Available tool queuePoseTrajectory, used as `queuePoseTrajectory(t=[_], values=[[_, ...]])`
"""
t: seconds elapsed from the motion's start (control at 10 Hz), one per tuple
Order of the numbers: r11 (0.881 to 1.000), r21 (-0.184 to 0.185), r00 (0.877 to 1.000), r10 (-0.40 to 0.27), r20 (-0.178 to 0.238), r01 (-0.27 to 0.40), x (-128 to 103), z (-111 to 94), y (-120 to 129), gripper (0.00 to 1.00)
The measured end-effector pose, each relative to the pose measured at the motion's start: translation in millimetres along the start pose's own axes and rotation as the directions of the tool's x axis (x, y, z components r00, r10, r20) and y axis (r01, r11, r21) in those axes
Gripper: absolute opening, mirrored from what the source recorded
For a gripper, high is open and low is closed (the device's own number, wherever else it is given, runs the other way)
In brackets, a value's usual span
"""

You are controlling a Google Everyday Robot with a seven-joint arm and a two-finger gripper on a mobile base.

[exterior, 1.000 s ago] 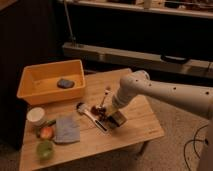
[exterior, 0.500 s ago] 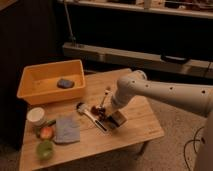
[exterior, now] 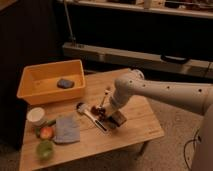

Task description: Place eraser in metal cup

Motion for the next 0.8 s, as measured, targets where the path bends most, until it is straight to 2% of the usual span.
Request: queuePoseTrajectory(t=[0.8], values=[[1.000, -0.003, 0.999, -0.027, -0.029, 0.027, -7.1, -3.0, 7.6, 0.80]])
